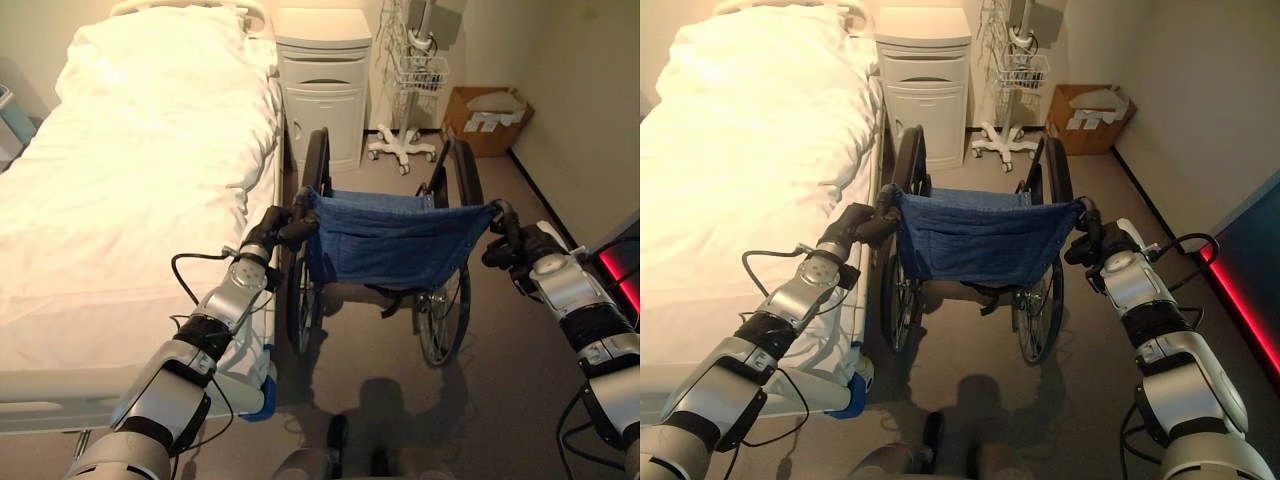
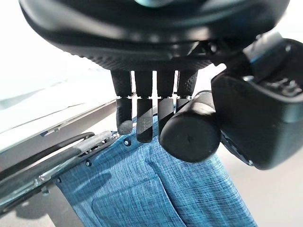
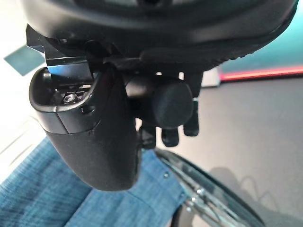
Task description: Push the wheelchair next to the bed
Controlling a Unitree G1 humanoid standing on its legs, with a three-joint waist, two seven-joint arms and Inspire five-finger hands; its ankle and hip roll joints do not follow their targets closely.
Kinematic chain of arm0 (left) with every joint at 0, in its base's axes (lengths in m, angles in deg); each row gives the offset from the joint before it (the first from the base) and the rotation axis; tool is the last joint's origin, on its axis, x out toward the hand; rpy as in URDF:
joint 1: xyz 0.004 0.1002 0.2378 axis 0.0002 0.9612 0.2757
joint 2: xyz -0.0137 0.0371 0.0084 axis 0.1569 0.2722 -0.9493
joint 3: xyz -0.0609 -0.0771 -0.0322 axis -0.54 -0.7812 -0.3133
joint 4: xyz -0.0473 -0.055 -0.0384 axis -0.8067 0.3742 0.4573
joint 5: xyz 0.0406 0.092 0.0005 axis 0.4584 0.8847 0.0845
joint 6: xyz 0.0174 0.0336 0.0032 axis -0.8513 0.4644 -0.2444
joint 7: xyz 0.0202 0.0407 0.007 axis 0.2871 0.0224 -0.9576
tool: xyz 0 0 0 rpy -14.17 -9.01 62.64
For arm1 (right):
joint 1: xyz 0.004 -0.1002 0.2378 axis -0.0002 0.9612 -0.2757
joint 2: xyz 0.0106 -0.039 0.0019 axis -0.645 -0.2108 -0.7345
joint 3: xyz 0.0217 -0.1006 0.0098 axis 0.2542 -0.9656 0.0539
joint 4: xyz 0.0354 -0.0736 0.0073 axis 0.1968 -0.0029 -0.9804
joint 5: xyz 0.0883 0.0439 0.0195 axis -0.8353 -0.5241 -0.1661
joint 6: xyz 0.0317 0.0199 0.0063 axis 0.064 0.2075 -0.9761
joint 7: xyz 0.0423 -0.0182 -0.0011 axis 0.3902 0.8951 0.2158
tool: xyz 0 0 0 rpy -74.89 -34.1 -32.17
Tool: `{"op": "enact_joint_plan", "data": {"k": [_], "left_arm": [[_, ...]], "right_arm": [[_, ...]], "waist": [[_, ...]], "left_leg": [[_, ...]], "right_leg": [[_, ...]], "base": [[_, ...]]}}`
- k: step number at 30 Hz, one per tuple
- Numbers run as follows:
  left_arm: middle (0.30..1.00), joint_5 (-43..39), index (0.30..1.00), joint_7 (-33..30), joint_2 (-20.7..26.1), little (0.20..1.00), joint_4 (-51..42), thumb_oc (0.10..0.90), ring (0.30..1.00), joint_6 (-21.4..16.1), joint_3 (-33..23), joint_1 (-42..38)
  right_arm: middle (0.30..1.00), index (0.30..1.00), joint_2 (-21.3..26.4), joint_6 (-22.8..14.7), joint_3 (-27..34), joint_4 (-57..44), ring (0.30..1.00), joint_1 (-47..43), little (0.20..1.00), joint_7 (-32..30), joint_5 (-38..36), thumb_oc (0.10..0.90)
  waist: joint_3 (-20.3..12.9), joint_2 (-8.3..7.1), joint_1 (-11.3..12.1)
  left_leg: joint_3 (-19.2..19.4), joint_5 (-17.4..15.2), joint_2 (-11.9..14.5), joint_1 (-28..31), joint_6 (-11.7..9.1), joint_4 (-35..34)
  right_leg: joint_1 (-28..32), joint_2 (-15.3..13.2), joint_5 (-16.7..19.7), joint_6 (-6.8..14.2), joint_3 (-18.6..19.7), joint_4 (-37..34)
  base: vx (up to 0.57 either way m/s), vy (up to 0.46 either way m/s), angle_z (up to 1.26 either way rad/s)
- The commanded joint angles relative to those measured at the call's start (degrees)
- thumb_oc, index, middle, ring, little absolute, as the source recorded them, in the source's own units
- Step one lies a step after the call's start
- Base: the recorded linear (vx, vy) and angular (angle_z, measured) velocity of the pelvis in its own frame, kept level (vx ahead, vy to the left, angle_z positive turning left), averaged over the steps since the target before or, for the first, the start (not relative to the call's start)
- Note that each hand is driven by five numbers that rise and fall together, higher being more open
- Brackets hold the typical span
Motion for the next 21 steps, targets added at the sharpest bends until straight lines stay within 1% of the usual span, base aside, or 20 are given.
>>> {"op": "enact_joint_plan", "data": {"k": [1, 2, 3, 4, 5, 6, 7, 8, 9, 10, 11, 12, 13, 14, 15, 16, 17, 18, 20, 21], "left_arm": [[0.3, 5.2, 0.3, 1.6, 1.4, 0.3, -1.8, 0.4, 0.3, -1.0, 2.4, 6.7], [0.3, 6.1, 0.3, 1.1, 1.3, 0.3, -2.1, 0.4, 0.3, -1.0, 2.1, 6.9], [0.3, 6.0, 0.3, 0.9, 1.2, 0.3, -2.1, 0.4, 0.3, -1.0, 2.1, 6.9], [0.3, 4.4, 0.3, 0.7, 1.0, 0.3, -1.9, 0.4, 0.3, -1.2, 1.7, 7.2], [0.3, 4.5, 0.3, 0.9, 0.9, 0.3, -1.9, 0.4, 0.3, -1.1, 1.6, 7.3], [0.3, 4.6, 0.3, 1.6, 1.0, 0.3, -1.9, 0.4, 0.3, -1.5, 1.8, 7.8], [0.3, 4.6, 0.3, 1.8, 0.9, 0.3, -1.9, 0.4, 0.3, -1.7, 2.0, 8.0], [0.3, 4.7, 0.3, 2.3, 0.5, 0.3, -1.8, 0.4, 0.3, -2.0, 2.1, 8.5], [0.3, 5.0, 0.3, 2.3, -0.1, 0.3, -1.4, 0.4, 0.3, -2.5, 2.6, 8.8], [0.3, 5.0, 0.3, 2.2, -0.4, 0.3, -1.1, 0.4, 0.3, -2.7, 2.8, 8.8], [0.3, 4.6, 0.3, 1.8, -1.0, 0.3, -0.8, 0.4, 0.3, -2.6, 3.4, 8.8], [0.3, 4.5, 0.3, 1.5, -1.5, 0.3, -0.6, 0.4, 0.3, -2.6, 3.6, 8.7], [0.3, 4.3, 0.3, 0.9, -2.2, 0.3, -0.2, 0.4, 0.3, -2.7, 3.8, 8.5], [0.3, 4.3, 0.3, 0.5, -2.8, 0.3, 0.2, 0.4, 0.3, -3.0, 3.8, 8.3], [0.3, 4.9, 0.3, 1.0, -3.0, 0.3, 0.2, 0.4, 0.3, -3.8, 3.3, 8.5], [0.3, 5.1, 0.3, 1.2, -2.9, 0.3, 0.1, 0.4, 0.3, -4.0, 3.2, 8.6], [0.3, 5.1, 0.3, 1.1, -2.4, 0.3, -1.6, 0.4, 0.3, -3.6, 3.1, 9.2], [0.3, 4.4, 0.3, 1.0, -2.1, 0.3, -2.4, 0.4, 0.3, -3.2, 3.2, 9.5], [0.3, 4.9, 0.3, 2.1, -2.1, 0.3, -2.9, 0.4, 0.3, -3.8, 2.7, 10.7], [0.3, 5.0, 0.3, 2.7, -1.8, 0.3, -3.4, 0.4, 0.3, -3.2, 2.4, 10.8]], "right_arm": [[0.3, 0.3, -2.3, -4.1, -6.8, -2.5, 0.3, -4.0, 0.3, 4.7, 1.6, 0.4], [0.3, 0.3, -2.5, -2.9, -7.3, -3.0, 0.3, -5.7, 0.3, 4.5, 0.8, 0.4], [0.3, 0.3, -2.6, -3.0, -7.6, -2.6, 0.3, -6.1, 0.3, 4.3, 0.4, 0.4], [0.3, 0.3, -3.3, -3.0, -8.0, -1.8, 0.3, -6.9, 0.3, 4.5, 0.0, 0.4], [0.3, 0.3, -3.5, -3.0, -8.2, -1.6, 0.3, -7.1, 0.3, 4.6, 0.1, 0.4], [0.3, 0.3, -3.6, -4.0, -8.1, -0.9, 0.3, -7.0, 0.3, 4.7, 0.4, 0.4], [0.3, 0.3, -3.6, -4.4, -8.0, -0.7, 0.3, -6.8, 0.3, 4.8, 0.6, 0.4], [0.3, 0.3, -3.3, -4.9, -7.3, -1.1, 0.3, -6.1, 0.3, 5.7, 1.6, 0.4], [0.3, 0.3, -2.8, -5.7, -7.1, -0.8, 0.3, -5.7, 0.3, 6.3, 2.3, 0.4], [0.3, 0.3, -2.6, -6.2, -7.1, -0.5, 0.3, -5.5, 0.3, 6.5, 2.6, 0.4], [0.3, 0.3, -2.3, -7.3, -7.4, -0.4, 0.3, -5.1, 0.3, 6.5, 2.5, 0.4], [0.3, 0.3, -2.0, -7.8, -7.9, -0.3, 0.3, -5.2, 0.3, 6.3, 2.0, 0.4], [0.3, 0.3, -1.7, -8.7, -8.8, 0.1, 0.3, -5.7, 0.3, 5.7, 1.3, 0.4], [0.3, 0.3, -1.9, -10.0, -9.5, 1.0, 0.3, -6.3, 0.3, 4.7, 0.5, 0.4], [0.3, 0.3, -2.5, -10.7, -9.8, 1.6, 0.3, -7.1, 0.3, 4.6, 1.3, 0.4], [0.3, 0.3, -2.6, -10.8, -10.0, 1.7, 0.3, -7.5, 0.3, 4.3, 1.6, 0.4], [0.3, 0.3, -3.2, -11.6, -10.1, 2.3, 0.3, -7.8, 0.3, 3.7, 2.4, 0.4], [0.3, 0.3, -3.6, -12.0, -9.9, 2.3, 0.3, -7.5, 0.3, 3.3, 2.9, 0.4], [0.3, 0.3, -3.9, -11.3, -8.7, 0.6, 0.3, -6.1, 0.3, 3.1, 5.2, 0.4], [0.3, 0.3, -3.8, -11.9, -8.6, 0.6, 0.3, -5.7, 0.3, 2.9, 5.2, 0.4]], "waist": [[4.0, -2.88, 3.3], [4.1, -3.5, 3.8], [4.0, -3.73, 4.1], [3.5, -4.48, 4.7], [3.4, -4.5, 4.8], [3.0, -4.51, 4.9], [2.9, -4.54, 5.0], [1.9, -4.73, 4.4], [0.9, -4.29, 3.7], [0.4, -4.16, 3.4], [0.1, -4.25, 3.2], [0.2, -4.8, 3.5], [0.8, -5.99, 4.4], [1.9, -6.68, 5.7], [3.6, -5.92, 7.6], [4.1, -5.49, 8.1], [5.6, -4.06, 9.9], [6.0, -3.58, 10.7], [6.4, -3.51, 10.6], [5.4, -3.53, 10.4]], "left_leg": [[-0.7, -10.6, 0.1, 8.6, -5.0, 8.0], [-0.3, -11.1, -0.7, 7.9, -4.6, 8.9], [-0.3, -11.2, -1.1, 7.4, -4.5, 9.4], [-0.1, -12.4, -1.8, 6.2, -4.5, 12.1], [0.0, -12.9, -1.6, 6.1, -4.6, 12.8], [0.6, -14.0, 0.1, 6.9, -5.3, 14.0], [0.8, -14.3, 0.6, 7.2, -5.5, 14.3], [1.1, -14.1, 2.7, 9.1, -6.6, 15.5], [0.8, -11.3, 5.3, 11.0, -8.3, 16.8], [0.7, -9.6, 6.3, 11.4, -9.1, 17.7], [0.7, -4.4, 8.3, 9.9, -10.5, 22.4], [0.7, -2.2, 8.4, 7.7, -10.7, 26.4], [0.7, -0.3, 7.5, 2.5, -10.7, 34.6], [1.3, 0.8, 6.9, -4.3, -10.6, 39.6], [2.9, 3.0, 7.3, -10.2, -11.1, 34.9], [3.5, 3.8, 7.4, -10.8, -11.4, 31.8], [4.0, 5.4, 6.7, -12.4, -11.8, 23.0], [3.6, 5.5, 5.6, -13.0, -11.8, 20.9], [5.3, 2.8, 5.9, -11.1, -10.6, 19.9], [4.8, -1.0, 4.4, -7.4, -9.6, 14.7]], "right_leg": [[-9.0, -4.9, 16.5, 4.5, -2.5, -3.9], [-7.7, -4.6, 16.0, 4.6, -2.7, -0.8], [-7.0, -4.5, 15.8, 4.6, -2.6, -0.3], [-5.3, -5.0, 16.3, 4.6, -2.1, 1.4], [-5.1, -5.0, 16.1, 4.6, -1.8, 2.2], [-3.4, -5.7, 13.9, 3.9, -2.9, 1.9], [-3.0, -5.9, 13.4, 3.7, -3.4, 1.5], [-2.3, -6.1, 12.5, 2.8, -4.2, 0.8], [-1.6, -5.4, 11.4, 1.7, -5.2, 0.4], [-1.3, -5.1, 10.9, 1.2, -5.6, 0.2], [-0.1, -4.5, 10.3, 0.1, -6.1, -0.7], [1.0, -4.7, 10.2, -0.4, -6.1, -1.4], [3.4, -5.0, 9.9, -1.3, -6.1, -2.7], [6.0, -4.8, 9.4, -1.9, -6.2, -3.6], [9.9, -3.2, 8.2, -2.2, -6.0, -4.8], [11.0, -2.6, 7.7, -2.1, -5.9, -5.2], [13.3, -1.3, 7.1, -1.9, -5.1, -6.0], [13.7, -1.0, 7.1, -1.7, -4.6, -6.3], [13.6, -2.3, 7.1, -1.2, -5.3, -6.2], [12.8, -3.1, 7.4, -0.1, -5.6, -6.2]], "base": [[0.24, -0.143, 1.19], [0.17, -0.121, 0.53], [0.32, -0.214, 0.15], [0.25, -0.141, 0.01], [0.42, -0.192, 0.19], [0.31, -0.116, 0.28], [0.43, -0.147, 0.28], [0.32, -0.074, 0.29], [0.3, -0.055, 0.28], [0.19, -0.025, 0.36], [0.13, -0.042, 0.19], [0.16, -0.088, 0.2], [0.16, -0.105, 0.06], [0.21, -0.056, 0.13], [0.19, 0.015, 0.07], [0.26, 0.116, -0.16], [0.24, 0.127, -0.29], [0.29, 0.153, -0.7], [0.22, 0.138, -1.04], [0.2, 0.16, -1.06]]}}
